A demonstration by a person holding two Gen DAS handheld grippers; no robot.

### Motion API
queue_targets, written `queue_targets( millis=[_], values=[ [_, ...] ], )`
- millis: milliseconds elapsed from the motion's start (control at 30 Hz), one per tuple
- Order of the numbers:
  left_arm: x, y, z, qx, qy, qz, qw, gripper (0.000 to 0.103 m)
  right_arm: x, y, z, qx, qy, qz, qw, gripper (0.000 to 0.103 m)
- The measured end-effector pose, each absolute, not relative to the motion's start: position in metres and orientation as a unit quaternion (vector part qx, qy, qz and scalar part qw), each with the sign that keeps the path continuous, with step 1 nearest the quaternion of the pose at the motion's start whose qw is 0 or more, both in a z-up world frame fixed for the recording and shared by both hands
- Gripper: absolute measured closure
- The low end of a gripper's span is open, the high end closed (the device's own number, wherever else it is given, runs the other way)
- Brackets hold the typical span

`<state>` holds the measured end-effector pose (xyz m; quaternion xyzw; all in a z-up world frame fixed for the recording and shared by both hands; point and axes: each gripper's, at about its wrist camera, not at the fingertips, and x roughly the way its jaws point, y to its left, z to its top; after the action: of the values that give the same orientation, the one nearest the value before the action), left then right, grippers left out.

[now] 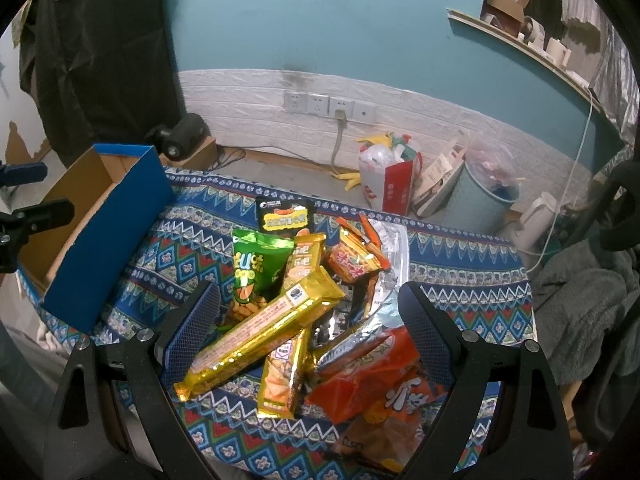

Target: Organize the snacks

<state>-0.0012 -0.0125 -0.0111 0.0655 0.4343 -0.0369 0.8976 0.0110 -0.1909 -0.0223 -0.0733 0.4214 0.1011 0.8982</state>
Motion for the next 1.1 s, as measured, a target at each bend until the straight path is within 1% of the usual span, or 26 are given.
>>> queue_targets(
  millis=[200,500,733,933,1100],
  values=[
    [-0.001,-0.024,-0.014,0.068,0.439,-0.052,0.894,0.007,0.012,-0.196,-0.024,-0.076,0.427,0.093,0.896,0.014],
    [0.008,-0.053,-0.038,0.077,0.47,-0.084,0.875,0.007,0.015,-0.221,-0.037,-0.063,0.457,0.068,0.885,0.014],
    [0.012,-0.09,-0.063,0.093,0.495,-0.122,0.855,0.007,0.018,-0.257,-0.066,-0.041,0.511,0.026,0.858,0.014],
    [0.017,-0.129,-0.097,0.113,0.53,-0.158,0.826,0.007,0.02,-0.293,-0.1,0.005,0.564,-0.004,0.826,0.014],
    [0.026,-0.148,-0.128,0.131,0.555,-0.157,0.806,0.007,0.02,-0.309,-0.12,0.028,0.59,-0.018,0.807,0.014]
  ],
)
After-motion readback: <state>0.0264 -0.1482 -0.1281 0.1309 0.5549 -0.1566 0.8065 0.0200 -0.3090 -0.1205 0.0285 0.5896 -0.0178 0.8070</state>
